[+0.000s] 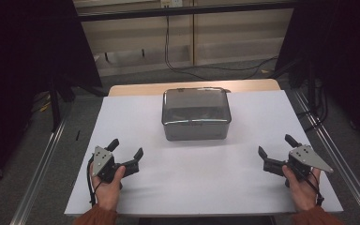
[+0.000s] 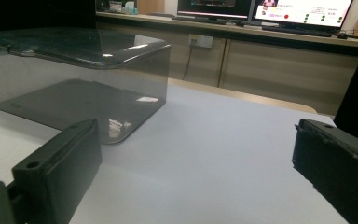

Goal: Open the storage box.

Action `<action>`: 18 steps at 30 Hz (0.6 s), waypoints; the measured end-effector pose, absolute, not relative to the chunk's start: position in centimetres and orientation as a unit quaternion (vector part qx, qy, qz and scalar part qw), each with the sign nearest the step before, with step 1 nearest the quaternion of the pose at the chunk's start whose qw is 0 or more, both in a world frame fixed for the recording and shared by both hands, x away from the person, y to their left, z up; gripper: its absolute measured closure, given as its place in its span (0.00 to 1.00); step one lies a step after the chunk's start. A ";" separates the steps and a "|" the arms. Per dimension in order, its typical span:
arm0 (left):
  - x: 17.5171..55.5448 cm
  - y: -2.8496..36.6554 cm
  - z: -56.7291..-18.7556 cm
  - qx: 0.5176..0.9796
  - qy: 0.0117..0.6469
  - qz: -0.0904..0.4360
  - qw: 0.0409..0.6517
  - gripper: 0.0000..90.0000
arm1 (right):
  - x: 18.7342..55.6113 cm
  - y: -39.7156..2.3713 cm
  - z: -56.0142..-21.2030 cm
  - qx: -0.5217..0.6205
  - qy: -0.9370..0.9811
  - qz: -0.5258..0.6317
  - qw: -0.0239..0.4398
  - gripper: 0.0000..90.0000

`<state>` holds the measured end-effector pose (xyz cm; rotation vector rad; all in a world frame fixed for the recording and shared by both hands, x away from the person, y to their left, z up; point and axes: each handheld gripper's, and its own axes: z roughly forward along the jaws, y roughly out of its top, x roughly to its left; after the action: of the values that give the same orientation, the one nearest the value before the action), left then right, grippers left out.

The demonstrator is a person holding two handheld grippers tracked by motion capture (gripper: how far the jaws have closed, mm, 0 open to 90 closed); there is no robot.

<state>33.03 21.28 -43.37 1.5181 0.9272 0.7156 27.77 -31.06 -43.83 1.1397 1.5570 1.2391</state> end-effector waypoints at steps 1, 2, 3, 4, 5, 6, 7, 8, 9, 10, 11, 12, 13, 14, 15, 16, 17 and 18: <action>33.0 21.3 -43.4 0.648 0.396 0.305 0.575 0.03 | 27.8 -31.1 -43.8 0.453 0.619 0.492 0.412 0.01; 33.0 21.3 -43.4 0.649 0.396 0.305 0.574 0.03 | 27.8 -31.1 -43.8 0.452 0.619 0.493 0.411 0.01; 33.0 21.2 -43.4 0.649 0.396 0.304 0.574 0.03 | 27.8 -31.0 -43.9 0.453 0.619 0.493 0.411 0.01; 33.0 21.2 -43.4 0.649 0.396 0.304 0.574 0.03 | 27.8 -31.0 -43.9 0.453 0.619 0.493 0.411 0.01; 33.0 21.2 -43.4 0.650 0.396 0.305 0.572 0.03 | 27.9 -31.0 -43.9 0.452 0.621 0.494 0.408 0.00; 33.1 21.2 -43.4 0.649 0.397 0.304 0.573 0.03 | 27.9 -31.0 -44.0 0.451 0.623 0.491 0.409 0.00; 33.1 21.1 -43.4 0.649 0.398 0.305 0.572 0.03 | 27.9 -30.9 -44.0 0.450 0.625 0.492 0.407 0.00; 33.1 21.1 -43.4 0.649 0.399 0.303 0.573 0.03 | 28.0 -30.9 -44.1 0.451 0.625 0.492 0.405 0.00; 33.1 21.1 -43.4 0.649 0.399 0.303 0.573 0.03 | 28.0 -30.8 -44.1 0.449 0.625 0.494 0.404 0.00; 33.1 21.1 -43.4 0.648 0.399 0.302 0.575 0.03 | 28.0 -30.8 -44.1 0.449 0.625 0.494 0.404 0.00; 33.1 21.1 -43.3 0.650 0.397 0.304 0.573 0.03 | 27.9 -30.7 -44.1 0.448 0.625 0.497 0.401 0.00; 33.1 21.1 -43.3 0.650 0.397 0.303 0.573 0.03 | 28.0 -30.7 -44.1 0.447 0.627 0.497 0.399 0.00; 33.1 21.0 -43.3 0.649 0.397 0.301 0.576 0.03 | 28.0 -30.6 -44.1 0.446 0.628 0.497 0.399 0.00; 33.1 21.0 -43.3 0.649 0.397 0.301 0.576 0.03 | 28.0 -30.6 -44.1 0.446 0.628 0.497 0.399 0.00; 33.1 21.0 -43.4 0.649 0.396 0.309 0.571 0.04 | 28.1 -30.4 -44.2 0.447 0.632 0.498 0.391 0.00; 33.1 21.0 -43.4 0.649 0.396 0.309 0.571 0.04 | 28.1 -30.4 -44.2 0.447 0.632 0.498 0.391 0.00; 33.1 20.9 -43.4 0.649 0.396 0.310 0.570 0.04 | 28.1 -30.3 -44.1 0.447 0.633 0.499 0.388 0.00; 33.0 21.0 -43.4 0.648 0.399 0.301 0.575 0.04 | 28.2 -30.2 -44.1 0.446 0.633 0.501 0.387 0.00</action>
<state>33.04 21.00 -43.42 1.5184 0.9345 0.7040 28.17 -30.16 -44.14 1.1353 1.6111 1.2743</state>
